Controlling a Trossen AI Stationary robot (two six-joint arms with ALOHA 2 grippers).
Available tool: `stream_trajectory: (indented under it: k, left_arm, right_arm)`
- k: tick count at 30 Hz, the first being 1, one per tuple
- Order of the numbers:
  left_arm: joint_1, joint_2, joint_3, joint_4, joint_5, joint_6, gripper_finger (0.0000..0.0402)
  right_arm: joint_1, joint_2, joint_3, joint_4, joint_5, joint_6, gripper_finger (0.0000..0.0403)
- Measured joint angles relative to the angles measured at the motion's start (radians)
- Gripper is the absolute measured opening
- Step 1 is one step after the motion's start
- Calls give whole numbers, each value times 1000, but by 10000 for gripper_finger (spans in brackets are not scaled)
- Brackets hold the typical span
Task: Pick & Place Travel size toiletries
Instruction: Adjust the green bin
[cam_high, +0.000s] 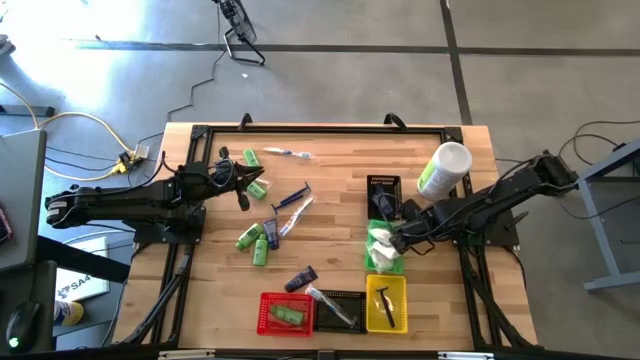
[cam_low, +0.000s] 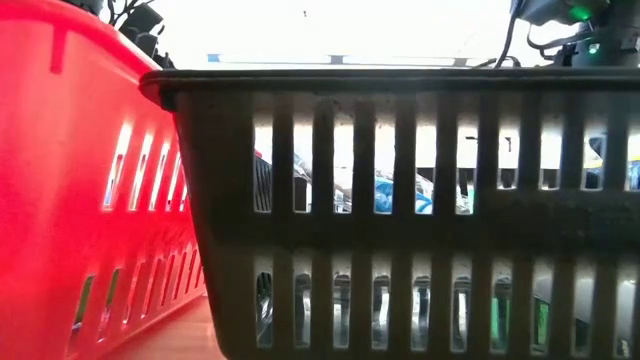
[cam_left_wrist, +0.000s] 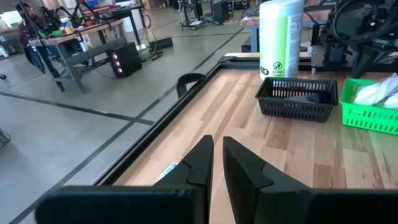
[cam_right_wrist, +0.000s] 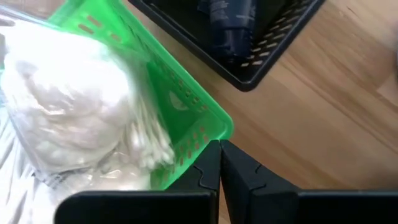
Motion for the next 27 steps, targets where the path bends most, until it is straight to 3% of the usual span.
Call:
stream_trajectory:
  k: [13, 27]
  left_arm:
    - [0, 0, 0, 0, 0, 1, 30]
    - [0, 0, 0, 0, 0, 1, 30]
  right_arm:
    - [0, 0, 0, 19, 55, -13, 2]
    - [-11, 0, 1, -41, -10, 16, 2]
